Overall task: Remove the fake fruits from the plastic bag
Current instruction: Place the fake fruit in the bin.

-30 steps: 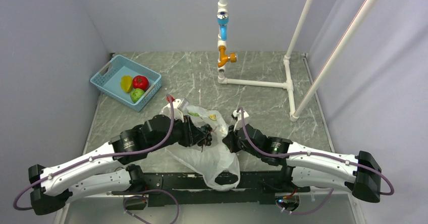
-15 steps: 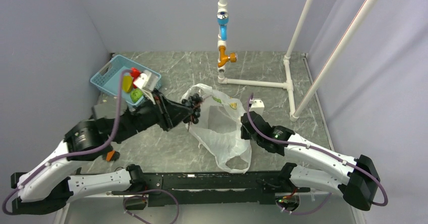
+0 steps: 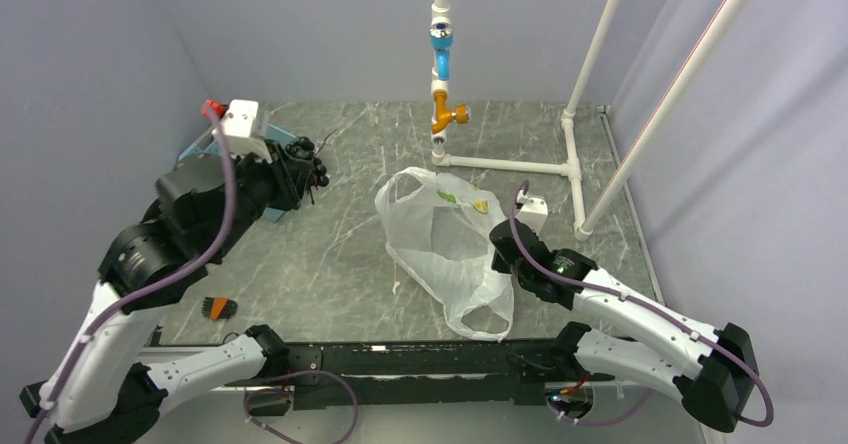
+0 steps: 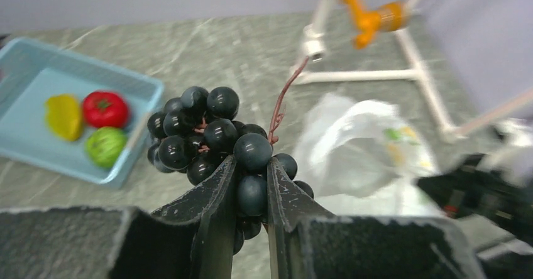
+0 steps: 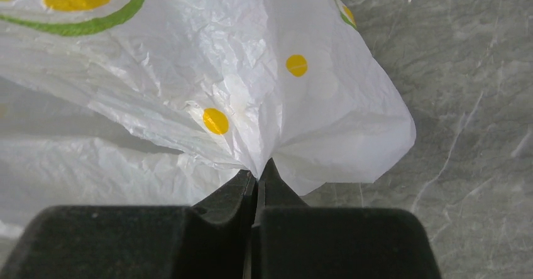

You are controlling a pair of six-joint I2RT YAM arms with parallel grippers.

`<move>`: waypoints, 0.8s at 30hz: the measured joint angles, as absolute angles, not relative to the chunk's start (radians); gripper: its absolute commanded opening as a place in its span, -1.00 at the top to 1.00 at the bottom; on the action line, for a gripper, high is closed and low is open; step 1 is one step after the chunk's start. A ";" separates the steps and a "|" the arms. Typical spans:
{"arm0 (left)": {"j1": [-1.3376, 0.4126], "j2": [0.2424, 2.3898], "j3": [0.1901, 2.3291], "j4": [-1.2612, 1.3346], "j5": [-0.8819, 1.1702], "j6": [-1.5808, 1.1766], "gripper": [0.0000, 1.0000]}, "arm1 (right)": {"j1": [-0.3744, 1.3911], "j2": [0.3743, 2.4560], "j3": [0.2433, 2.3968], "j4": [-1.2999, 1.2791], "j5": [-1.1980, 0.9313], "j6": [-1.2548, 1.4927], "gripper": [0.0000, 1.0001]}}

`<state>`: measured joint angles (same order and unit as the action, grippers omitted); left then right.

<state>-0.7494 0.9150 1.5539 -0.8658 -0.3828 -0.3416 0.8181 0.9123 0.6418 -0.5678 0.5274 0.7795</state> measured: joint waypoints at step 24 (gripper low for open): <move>0.295 1.484 1.282 -0.506 0.185 -0.366 0.93 | 0.805 0.870 0.621 -0.539 0.503 0.748 1.00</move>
<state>0.2955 1.4837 1.2823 -0.5056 0.1852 -0.3660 0.8051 0.8703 0.6209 -0.5392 0.5034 0.7483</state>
